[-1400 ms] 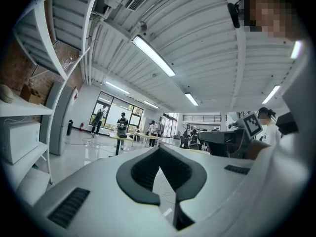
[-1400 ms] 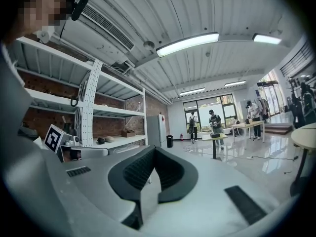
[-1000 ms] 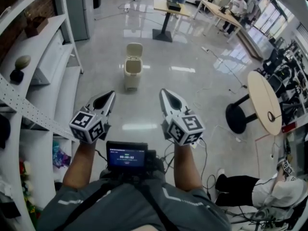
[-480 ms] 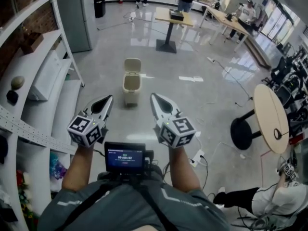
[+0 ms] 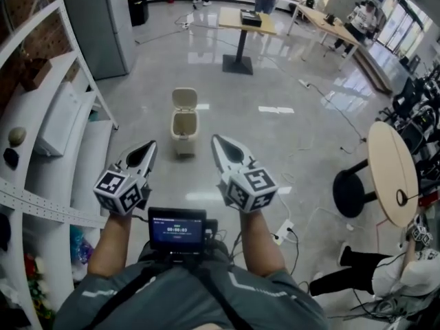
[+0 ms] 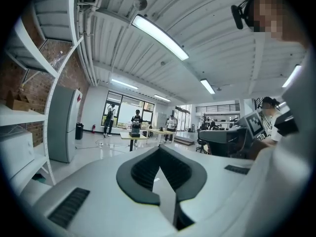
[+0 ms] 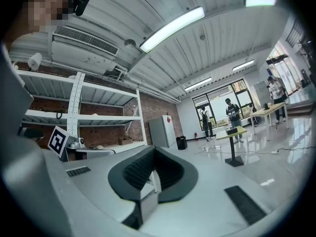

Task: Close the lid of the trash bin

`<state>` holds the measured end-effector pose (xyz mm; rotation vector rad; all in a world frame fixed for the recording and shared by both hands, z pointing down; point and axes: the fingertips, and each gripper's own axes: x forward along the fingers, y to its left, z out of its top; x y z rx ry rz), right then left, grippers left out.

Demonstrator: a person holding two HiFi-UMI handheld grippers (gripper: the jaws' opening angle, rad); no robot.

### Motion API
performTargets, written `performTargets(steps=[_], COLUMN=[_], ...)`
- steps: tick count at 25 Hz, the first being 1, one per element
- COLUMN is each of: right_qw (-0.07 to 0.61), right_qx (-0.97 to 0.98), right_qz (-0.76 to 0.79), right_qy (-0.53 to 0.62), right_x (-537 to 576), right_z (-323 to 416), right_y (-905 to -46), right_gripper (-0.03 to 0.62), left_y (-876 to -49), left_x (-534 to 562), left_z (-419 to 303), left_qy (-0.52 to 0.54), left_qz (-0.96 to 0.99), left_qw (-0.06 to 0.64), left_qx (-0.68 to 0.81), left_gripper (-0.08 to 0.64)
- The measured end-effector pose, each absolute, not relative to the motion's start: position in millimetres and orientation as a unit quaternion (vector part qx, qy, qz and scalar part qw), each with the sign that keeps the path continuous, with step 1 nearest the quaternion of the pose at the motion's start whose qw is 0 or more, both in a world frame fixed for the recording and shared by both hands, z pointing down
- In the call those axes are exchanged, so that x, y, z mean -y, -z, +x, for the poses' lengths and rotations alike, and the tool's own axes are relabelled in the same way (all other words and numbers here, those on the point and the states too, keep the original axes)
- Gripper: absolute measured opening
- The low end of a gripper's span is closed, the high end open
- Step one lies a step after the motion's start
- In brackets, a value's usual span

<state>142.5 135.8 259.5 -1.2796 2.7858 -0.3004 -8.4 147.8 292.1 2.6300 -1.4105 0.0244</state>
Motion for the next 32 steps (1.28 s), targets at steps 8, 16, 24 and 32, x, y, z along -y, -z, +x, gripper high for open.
performTargets(steps=[8, 16, 24, 32], right_qw=[0.016, 0.007, -0.023, -0.042], right_qx=[-0.900, -0.899, -0.902, -0.896], right_qz=[-0.425, -0.430, -0.429, -0.439], right_qy=[0.093, 0.081, 0.044, 0.054], right_x=[-76, -10, 46, 88], right_z=[127, 90, 39, 21], right_y=[-262, -250, -249, -252], right_gripper=[0.009, 0.009, 0.009, 0.011], left_y=[-290, -280, -282, -292], left_x=[-82, -6, 55, 104], left_z=[-15, -53, -94, -106], left_qy=[0.002, 0.025, 0.019, 0.036], left_qz=[0.890, 0.896, 0.901, 0.907], left_qw=[0.074, 0.068, 0.083, 0.101], left_qx=[0.451, 0.438, 0.425, 0.407], left_gripper=[-0.008, -0.008, -0.008, -0.008])
